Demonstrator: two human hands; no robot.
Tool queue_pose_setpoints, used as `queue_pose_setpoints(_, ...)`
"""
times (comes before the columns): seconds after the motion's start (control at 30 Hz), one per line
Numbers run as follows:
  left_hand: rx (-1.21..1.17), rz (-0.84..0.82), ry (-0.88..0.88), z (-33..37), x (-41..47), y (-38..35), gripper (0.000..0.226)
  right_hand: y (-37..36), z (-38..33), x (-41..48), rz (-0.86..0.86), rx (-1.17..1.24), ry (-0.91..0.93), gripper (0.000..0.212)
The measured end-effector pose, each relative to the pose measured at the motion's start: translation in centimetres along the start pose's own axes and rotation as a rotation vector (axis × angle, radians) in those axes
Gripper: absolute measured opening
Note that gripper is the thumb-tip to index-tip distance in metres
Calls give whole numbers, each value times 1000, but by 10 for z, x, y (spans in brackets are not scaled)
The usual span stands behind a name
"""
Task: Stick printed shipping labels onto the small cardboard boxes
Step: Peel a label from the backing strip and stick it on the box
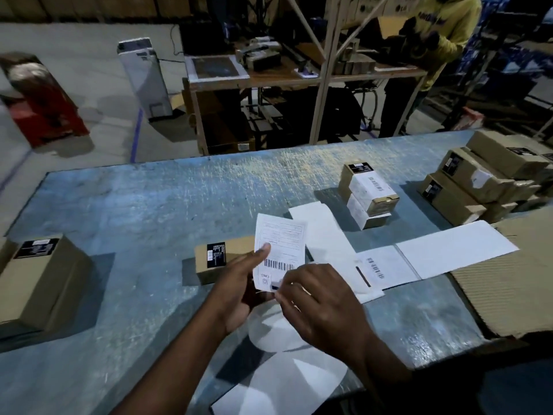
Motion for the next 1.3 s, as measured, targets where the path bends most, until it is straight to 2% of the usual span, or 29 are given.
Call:
queue_pose_setpoints(0.1,17,91,-48,3,-6,22,32,-11,1,-7,-35,125,-12,14)
queue_pose_setpoints(0.17,39,125,-66,5,-11,31,29,-11,10,-11,-6,294,-99,18)
queue_pose_setpoints(0.23,85,157,-82,7,-15,40,26,-5,29,-13,77,487,-241,18)
queue_pose_setpoints(0.33,164,160,-109,16,-18,47,27,-2,64,-8,126,550,-542,7)
queue_pose_setpoints(0.4,203,140,-128,23,-20,46,28,-28,85,-8,-2,778,-803,26)
queue_pose_setpoints(0.43,234,128,-144,27,-21,45,28,-43,87,-7,-77,924,-878,38)
queue_pose_setpoints(0.5,315,97,-185,35,-22,40,26,-60,80,2,-192,1032,-888,52)
queue_pose_setpoints(0.57,394,65,-219,40,-22,36,26,-67,73,11,-222,1028,-857,49)
queue_pose_setpoints(0.63,391,33,-227,40,-21,37,35,-69,74,15,-157,1046,-881,43)
queue_pose_setpoints(0.73,279,38,-191,31,-20,47,55,-74,82,10,13,1159,-1010,36)
queue_pose_setpoints(0.83,174,81,-195,21,-19,52,48,-80,86,0,164,1237,-1100,32)
queue_pose_setpoints(0.9,146,163,-240,24,-19,58,45,-83,83,-4,168,1266,-1129,31)
queue_pose_setpoints(1.03,415,308,-348,53,-16,68,53,-84,88,-17,133,1231,-1207,37)
queue_pose_setpoints(1.1,582,337,-372,72,-13,69,63,-65,106,-22,225,1020,-1187,51)
queue_pose_setpoints(1.17,758,294,-366,91,-8,63,73,-40,119,-6,256,793,-1009,58)
queue_pose_setpoints(1.27,1046,110,-341,113,4,36,82,-29,113,43,23,520,-601,48)
queue_pose_setpoints(1.3,1120,58,-332,119,9,27,84,-34,112,56,-67,487,-537,45)
Point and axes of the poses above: each hand's wrist, its own x-axis towards the middle knuckle, its own y-axis out of the back of the hand, z = x × y, the point moved 9 cm from there along x, towards the middle knuckle, and after that the axes turned 7 degrees about -z, right-handed, at the moved point
